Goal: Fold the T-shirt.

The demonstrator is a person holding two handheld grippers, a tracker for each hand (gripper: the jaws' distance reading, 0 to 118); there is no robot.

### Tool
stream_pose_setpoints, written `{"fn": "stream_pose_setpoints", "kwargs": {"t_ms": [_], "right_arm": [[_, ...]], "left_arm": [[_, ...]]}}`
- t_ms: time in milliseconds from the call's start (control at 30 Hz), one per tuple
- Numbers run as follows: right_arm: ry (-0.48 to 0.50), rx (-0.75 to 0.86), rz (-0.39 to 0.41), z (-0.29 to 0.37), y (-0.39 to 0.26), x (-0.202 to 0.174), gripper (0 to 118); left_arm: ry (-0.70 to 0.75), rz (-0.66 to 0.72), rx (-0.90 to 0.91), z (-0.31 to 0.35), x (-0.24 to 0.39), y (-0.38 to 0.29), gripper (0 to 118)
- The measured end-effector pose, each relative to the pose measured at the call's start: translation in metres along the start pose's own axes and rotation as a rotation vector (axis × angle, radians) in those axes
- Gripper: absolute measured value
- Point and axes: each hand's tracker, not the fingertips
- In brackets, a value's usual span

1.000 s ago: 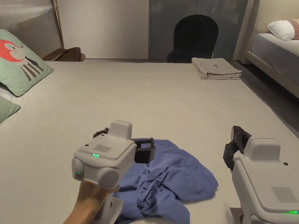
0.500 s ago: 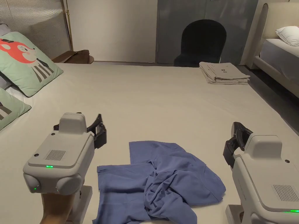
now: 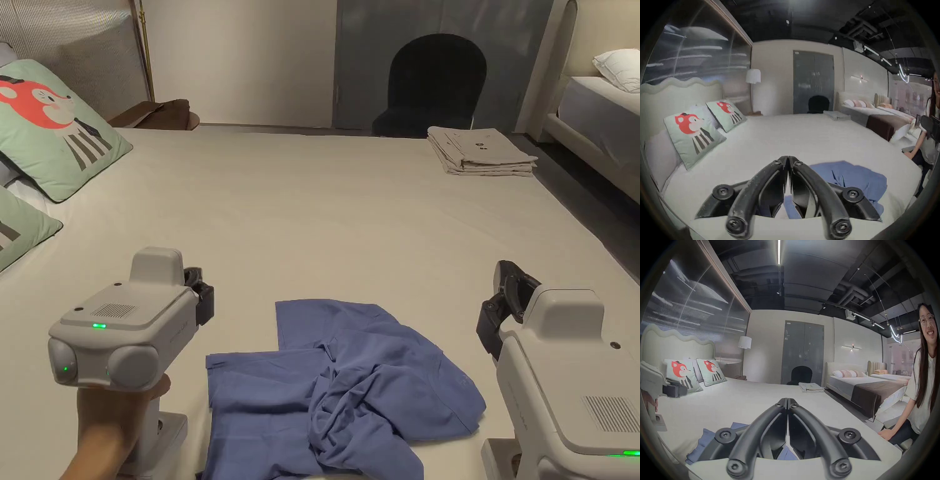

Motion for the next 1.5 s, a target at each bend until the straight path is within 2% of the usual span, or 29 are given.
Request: {"fn": "stream_pose_setpoints", "kwargs": {"t_ms": [167,233,300,333,367,400,433,467,667,700,767,833,867,933,967,1133,1167,1200,1300,1333,1500], "right_arm": [[-0.003,-0.027,0.003,-0.011,-0.009,0.002,0],[-0.005,-0.042,0.004,-0.017,-0.015,0.004,0],[-0.011,-0.057,0.004,-0.023,-0.020,0.006,0],[-0.013,-0.066,0.003,-0.026,-0.022,0.006,0],[-0.014,-0.075,0.002,-0.029,-0.024,0.007,0],[-0.016,-0.088,0.002,-0.033,-0.027,0.008,0],[-0.017,-0.099,0.004,-0.036,-0.030,0.008,0],[-0.019,-0.106,0.006,-0.039,-0.032,0.009,0],[-0.022,-0.157,-0.007,-0.055,-0.048,0.011,0],[-0.024,-0.163,-0.006,-0.057,-0.049,0.011,0],[-0.022,-0.171,-0.006,-0.058,-0.051,0.010,0],[-0.019,-0.180,-0.003,-0.060,-0.052,0.010,0],[-0.019,-0.184,-0.003,-0.061,-0.053,0.010,0],[-0.018,-0.192,-0.015,-0.063,-0.055,0.011,0],[-0.020,-0.196,-0.023,-0.063,-0.056,0.011,0],[-0.034,-0.310,-0.073,-0.077,-0.065,0.019,1],[-0.044,-0.363,-0.074,-0.083,-0.071,0.022,6],[-0.052,-0.420,-0.069,-0.089,-0.075,0.024,25],[-0.028,-0.664,-0.040,-0.114,-0.101,0.031,92],[-0.021,-0.711,-0.057,-0.121,-0.114,0.034,101],[-0.032,-0.854,-0.104,-0.137,-0.154,0.036,102]], "left_arm": [[-0.081,-0.014,-0.248,-0.054,0.000,-0.012,0],[-0.141,0.031,-0.342,-0.080,-0.002,-0.021,0],[-0.136,0.052,-0.420,-0.100,-0.002,-0.033,1],[-0.093,0.058,-0.437,-0.111,-0.001,-0.040,9],[-0.067,0.049,-0.462,-0.119,0.000,-0.044,31],[-0.058,0.041,-0.492,-0.129,-0.002,-0.051,70],[-0.053,0.031,-0.520,-0.136,-0.001,-0.055,89],[-0.039,0.020,-0.536,-0.142,0.000,-0.061,97],[-0.033,0.048,-0.603,-0.170,-0.007,-0.082,95],[-0.045,0.055,-0.603,-0.172,-0.010,-0.086,87],[-0.041,0.039,-0.611,-0.174,-0.007,-0.090,63],[-0.040,0.002,-0.588,-0.166,0.000,-0.089,61],[-0.056,-0.011,-0.583,-0.164,0.002,-0.087,52],[-0.107,0.000,-0.564,-0.161,0.005,-0.085,14],[-0.125,0.013,-0.573,-0.160,0.007,-0.084,10],[-0.115,-0.065,-0.511,-0.144,0.017,-0.075,8],[-0.125,-0.060,-0.502,-0.139,0.017,-0.070,8],[-0.130,-0.055,-0.487,-0.131,0.021,-0.065,8],[-0.167,-0.017,-0.452,-0.117,0.021,-0.053,8],[-0.179,0.000,-0.435,-0.115,0.018,-0.049,8],[-0.202,0.021,-0.416,-0.109,0.019,-0.042,8]]}}
